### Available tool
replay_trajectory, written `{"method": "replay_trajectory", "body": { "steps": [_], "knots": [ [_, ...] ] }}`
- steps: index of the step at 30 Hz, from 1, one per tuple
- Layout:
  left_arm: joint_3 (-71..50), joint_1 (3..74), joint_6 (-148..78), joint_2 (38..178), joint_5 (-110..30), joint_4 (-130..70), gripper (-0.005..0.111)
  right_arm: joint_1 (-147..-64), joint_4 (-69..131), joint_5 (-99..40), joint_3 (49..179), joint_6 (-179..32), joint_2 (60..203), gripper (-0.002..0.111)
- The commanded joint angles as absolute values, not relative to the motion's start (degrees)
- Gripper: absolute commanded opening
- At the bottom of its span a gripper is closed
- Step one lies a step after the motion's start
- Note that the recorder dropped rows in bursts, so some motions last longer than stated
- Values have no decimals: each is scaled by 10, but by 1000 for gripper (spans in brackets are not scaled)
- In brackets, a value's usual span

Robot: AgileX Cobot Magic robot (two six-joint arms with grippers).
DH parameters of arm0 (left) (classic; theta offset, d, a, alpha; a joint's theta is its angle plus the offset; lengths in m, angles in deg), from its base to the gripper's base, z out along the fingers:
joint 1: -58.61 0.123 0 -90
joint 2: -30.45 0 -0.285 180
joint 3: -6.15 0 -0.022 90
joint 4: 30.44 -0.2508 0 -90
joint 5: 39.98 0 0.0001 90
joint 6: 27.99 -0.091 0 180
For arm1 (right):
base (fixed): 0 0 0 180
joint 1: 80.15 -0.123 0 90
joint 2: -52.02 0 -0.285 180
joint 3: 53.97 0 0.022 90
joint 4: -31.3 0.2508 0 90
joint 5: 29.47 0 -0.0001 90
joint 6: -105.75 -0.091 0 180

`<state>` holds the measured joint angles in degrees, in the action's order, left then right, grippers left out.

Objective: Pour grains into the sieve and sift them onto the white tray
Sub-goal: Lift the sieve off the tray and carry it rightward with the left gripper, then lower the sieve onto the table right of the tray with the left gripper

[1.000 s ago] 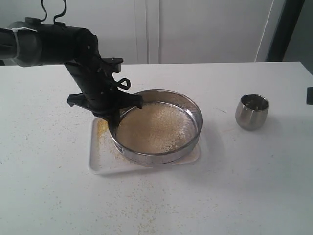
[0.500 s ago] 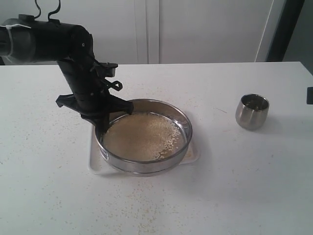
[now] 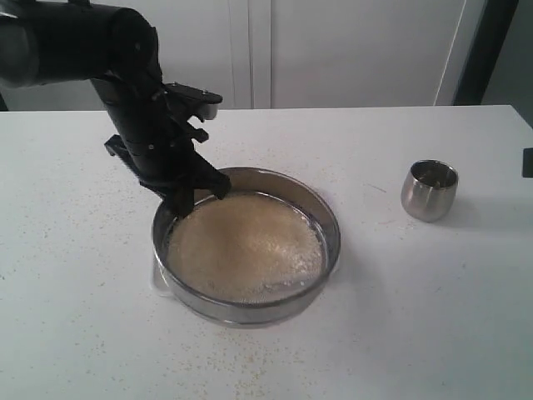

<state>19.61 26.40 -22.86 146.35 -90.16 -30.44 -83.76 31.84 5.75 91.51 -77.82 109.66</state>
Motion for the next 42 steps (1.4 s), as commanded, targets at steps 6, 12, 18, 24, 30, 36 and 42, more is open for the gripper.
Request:
{"method": "replay_trajectory", "body": {
  "steps": [6, 12, 18, 24, 30, 36, 42],
  "knots": [
    [196, 186, -252, 1450, -855, -286, 0, -836, 317, 52, 912, -780, 1096, 0],
    [197, 151, -248, 1456, -819, -286, 0, -836, 317, 52, 912, -780, 1096, 0],
    [220, 132, -248, 1500, -796, -262, 0, -836, 317, 52, 912, -780, 1096, 0],
    [279, 120, -254, 1554, -792, -232, 0, -836, 317, 52, 912, -780, 1096, 0],
    [364, 98, -254, 1610, -805, -231, 0, -836, 317, 52, 912, -780, 1096, 0],
    [431, 82, -254, 1656, -832, -213, 0, -836, 317, 52, 912, -780, 1096, 0],
    [472, 68, -270, 1688, -819, -167, 0, -836, 317, 52, 912, -780, 1096, 0]
  ]
}}
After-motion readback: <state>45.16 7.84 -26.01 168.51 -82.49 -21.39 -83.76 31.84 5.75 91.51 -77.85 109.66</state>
